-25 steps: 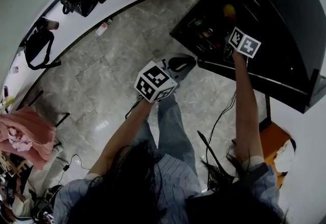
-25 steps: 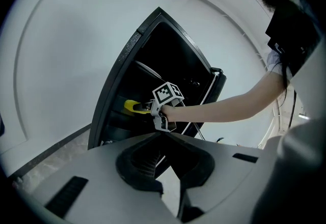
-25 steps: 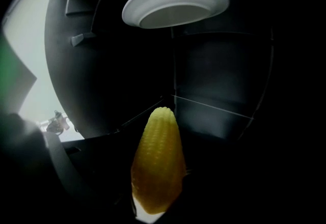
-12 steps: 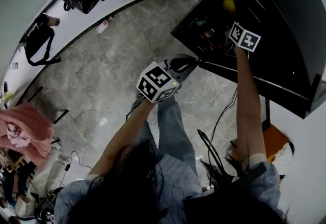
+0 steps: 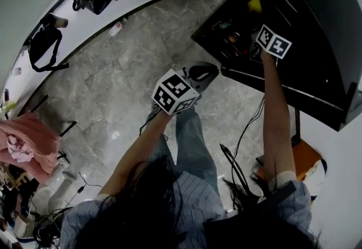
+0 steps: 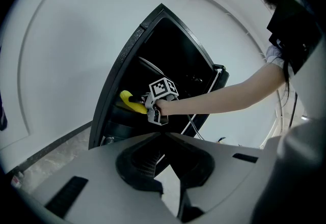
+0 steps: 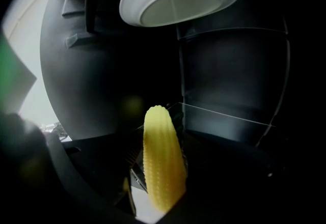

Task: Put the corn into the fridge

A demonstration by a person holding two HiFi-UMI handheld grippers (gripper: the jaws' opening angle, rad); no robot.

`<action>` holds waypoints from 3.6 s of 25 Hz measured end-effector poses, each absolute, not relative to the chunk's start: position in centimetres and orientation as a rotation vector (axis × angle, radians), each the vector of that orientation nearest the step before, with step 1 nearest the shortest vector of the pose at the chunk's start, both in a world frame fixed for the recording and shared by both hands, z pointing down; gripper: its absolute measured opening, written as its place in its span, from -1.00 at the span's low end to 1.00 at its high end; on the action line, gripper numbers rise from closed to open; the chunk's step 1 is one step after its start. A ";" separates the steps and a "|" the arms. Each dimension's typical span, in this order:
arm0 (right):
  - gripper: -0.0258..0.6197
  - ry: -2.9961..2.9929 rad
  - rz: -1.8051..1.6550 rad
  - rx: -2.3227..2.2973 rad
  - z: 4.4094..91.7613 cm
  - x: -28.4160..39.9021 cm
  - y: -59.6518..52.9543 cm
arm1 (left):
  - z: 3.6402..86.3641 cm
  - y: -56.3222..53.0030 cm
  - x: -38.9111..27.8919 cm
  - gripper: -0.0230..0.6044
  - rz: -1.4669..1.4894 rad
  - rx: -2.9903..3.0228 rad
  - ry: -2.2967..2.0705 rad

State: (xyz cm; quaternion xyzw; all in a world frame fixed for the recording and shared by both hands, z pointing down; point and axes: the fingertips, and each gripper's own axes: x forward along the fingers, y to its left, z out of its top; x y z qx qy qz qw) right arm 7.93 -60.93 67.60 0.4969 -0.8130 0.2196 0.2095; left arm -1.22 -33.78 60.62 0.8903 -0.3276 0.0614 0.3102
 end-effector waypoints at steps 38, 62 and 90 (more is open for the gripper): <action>-0.18 -2.623 0.541 1.354 47.2 2.3 -36.1 | 49.6 -25.4 -3.1 -0.90 0.058 2.430 -0.760; -0.43 -2.694 0.707 1.518 40.6 -1.3 -21.1 | 44.5 -16.0 -5.0 -0.90 0.050 2.571 -0.561; -0.55 -2.840 0.725 1.250 38.0 4.1 -10.7 | 41.2 -8.1 1.0 -0.90 -0.034 2.523 -0.814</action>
